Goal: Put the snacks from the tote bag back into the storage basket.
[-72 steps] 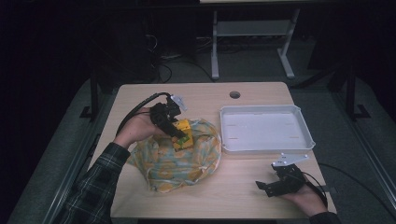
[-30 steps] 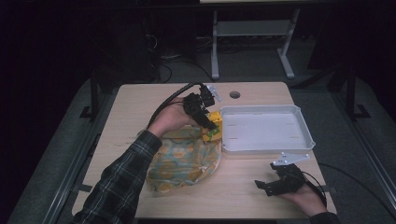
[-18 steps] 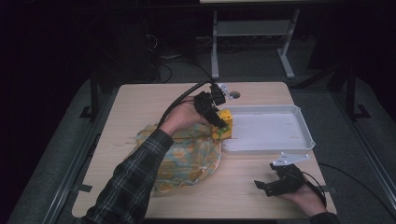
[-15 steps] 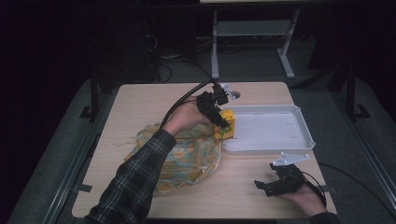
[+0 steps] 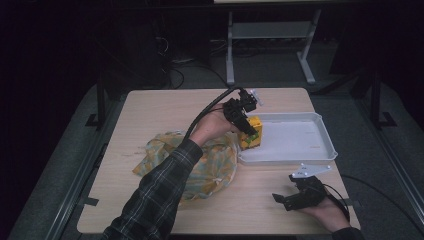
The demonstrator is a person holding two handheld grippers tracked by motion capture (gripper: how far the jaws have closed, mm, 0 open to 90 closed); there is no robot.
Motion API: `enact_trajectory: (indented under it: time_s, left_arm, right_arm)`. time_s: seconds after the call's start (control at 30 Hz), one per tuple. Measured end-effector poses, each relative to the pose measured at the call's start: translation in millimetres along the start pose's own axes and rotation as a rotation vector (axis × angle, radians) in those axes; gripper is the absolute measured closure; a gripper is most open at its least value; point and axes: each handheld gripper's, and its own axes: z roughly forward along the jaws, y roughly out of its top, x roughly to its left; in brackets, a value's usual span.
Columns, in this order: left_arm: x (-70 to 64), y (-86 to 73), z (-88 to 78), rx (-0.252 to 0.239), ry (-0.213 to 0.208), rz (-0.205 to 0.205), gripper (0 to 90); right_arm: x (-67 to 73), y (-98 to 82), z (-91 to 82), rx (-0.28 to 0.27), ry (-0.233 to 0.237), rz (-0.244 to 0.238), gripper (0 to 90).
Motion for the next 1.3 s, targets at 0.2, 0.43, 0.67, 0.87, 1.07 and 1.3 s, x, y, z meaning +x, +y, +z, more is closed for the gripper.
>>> enact_trajectory:
  time_s: [0.2,0.43,0.67,0.87,1.07,1.3]
  left_arm:
    - [-3.2,5.4,15.8,0.008,0.009,-0.014,50.4]
    - [-6.0,8.0,34.7,0.019,-0.001,-0.016,50.3]
    - [-8.1,7.4,49.6,0.046,-0.001,-0.024,50.3]
    - [-9.6,4.2,57.3,0.056,-0.009,-0.030,50.3]
    - [-13.0,0.3,63.8,0.064,-0.026,-0.033,50.3]
    - [-16.4,-1.5,62.6,0.063,-0.028,-0.019,50.1]
  right_arm:
    - [0.0,0.0,-0.8,-0.003,-0.001,0.001,6.6]
    - [-0.6,-0.3,-1.2,-0.006,0.000,0.006,6.6]
    - [-1.8,-0.5,-1.6,-0.002,-0.003,0.003,6.6]
    - [-2.3,-0.7,-1.9,-0.002,-0.005,-0.002,6.6]
    - [-2.1,-0.4,-1.9,-0.001,-0.006,0.001,6.6]
    - [-1.3,-0.3,-1.6,-0.002,-0.007,0.005,6.6]
